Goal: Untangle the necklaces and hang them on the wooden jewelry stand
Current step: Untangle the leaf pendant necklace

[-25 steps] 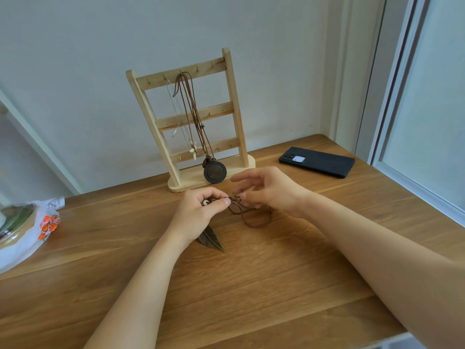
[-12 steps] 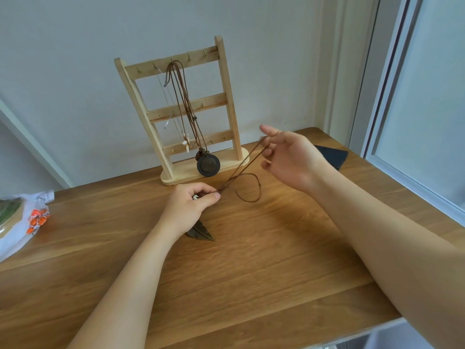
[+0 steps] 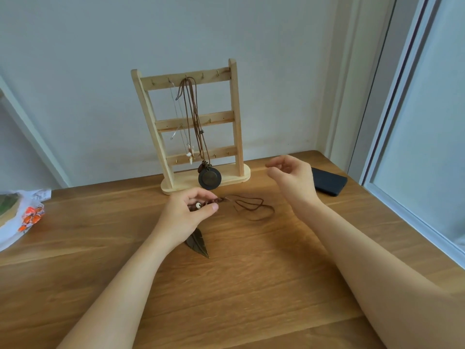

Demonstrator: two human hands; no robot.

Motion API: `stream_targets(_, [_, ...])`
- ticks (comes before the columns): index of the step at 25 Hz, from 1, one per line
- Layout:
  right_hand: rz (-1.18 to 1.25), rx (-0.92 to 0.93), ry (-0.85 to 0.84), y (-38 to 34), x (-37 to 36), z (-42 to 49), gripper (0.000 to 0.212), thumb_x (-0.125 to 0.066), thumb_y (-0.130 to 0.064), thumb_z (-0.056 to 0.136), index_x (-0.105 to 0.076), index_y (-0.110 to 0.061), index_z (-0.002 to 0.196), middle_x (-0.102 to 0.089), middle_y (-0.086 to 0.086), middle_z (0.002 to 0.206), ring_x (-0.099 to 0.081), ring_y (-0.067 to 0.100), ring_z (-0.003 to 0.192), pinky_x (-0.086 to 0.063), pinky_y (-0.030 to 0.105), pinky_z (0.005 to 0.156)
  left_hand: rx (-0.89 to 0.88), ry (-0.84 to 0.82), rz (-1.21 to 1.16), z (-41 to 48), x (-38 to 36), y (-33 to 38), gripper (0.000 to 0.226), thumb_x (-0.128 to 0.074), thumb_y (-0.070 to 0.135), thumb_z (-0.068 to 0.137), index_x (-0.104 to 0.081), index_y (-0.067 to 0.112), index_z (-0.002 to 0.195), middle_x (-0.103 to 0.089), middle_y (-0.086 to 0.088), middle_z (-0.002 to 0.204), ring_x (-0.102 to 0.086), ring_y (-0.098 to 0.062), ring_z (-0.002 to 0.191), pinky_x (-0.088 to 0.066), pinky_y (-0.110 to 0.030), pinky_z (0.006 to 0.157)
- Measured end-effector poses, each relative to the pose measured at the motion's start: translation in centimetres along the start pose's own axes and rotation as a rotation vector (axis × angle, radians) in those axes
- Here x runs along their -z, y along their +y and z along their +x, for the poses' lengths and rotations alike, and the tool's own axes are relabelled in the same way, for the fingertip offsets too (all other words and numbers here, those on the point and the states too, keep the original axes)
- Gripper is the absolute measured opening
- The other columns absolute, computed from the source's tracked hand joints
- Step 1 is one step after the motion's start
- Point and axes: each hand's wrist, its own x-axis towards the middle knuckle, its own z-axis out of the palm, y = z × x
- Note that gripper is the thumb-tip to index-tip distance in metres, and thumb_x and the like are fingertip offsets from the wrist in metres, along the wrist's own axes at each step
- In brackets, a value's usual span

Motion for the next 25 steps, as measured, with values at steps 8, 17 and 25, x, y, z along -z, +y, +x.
stream_targets(8, [-0.279,0.381,-0.552,0.2,-2.6,-2.2,0.018,-0.074,-0.022,0.088,-0.078,-0.031,0.103,-0.072,-0.014,0.097,-0.062,0.005,0.090,-0.048,0.017,0.076,0.004,-0.081,-0.029,0.1,-0.2,0.2,0.008,-0.074,0.019,0.089,-0.078,0.026,0.089,-0.075,0.007,0.081,-0.067,-0.005,0.084,-0.047,-0.030,0.084])
stream_targets(17, [-0.186,0.242,-0.501,0.2,-2.6,-2.2,0.012,-0.070,-0.017,0.090,-0.071,-0.022,0.101,-0.071,-0.007,0.092,-0.058,-0.004,0.076,-0.045,0.017,0.072,0.060,-0.065,-0.035,-0.2,-0.2,0.5,0.011,-0.069,0.019,0.093,-0.077,0.020,0.086,-0.068,0.007,0.064,-0.055,0.006,0.056,-0.038,-0.028,0.066])
stream_targets(25, [-0.054,0.137,-0.500,-0.1,-2.9,-2.6,0.007,-0.067,-0.010,0.090,-0.069,-0.012,0.096,-0.067,0.003,0.085,-0.056,0.009,0.067,-0.047,0.024,0.065,0.059,-0.080,0.019,-0.2,-0.2,0.6,0.010,-0.070,0.022,0.092,-0.078,0.021,0.086,-0.070,0.006,0.066,-0.058,0.004,0.062,-0.038,-0.027,0.068])
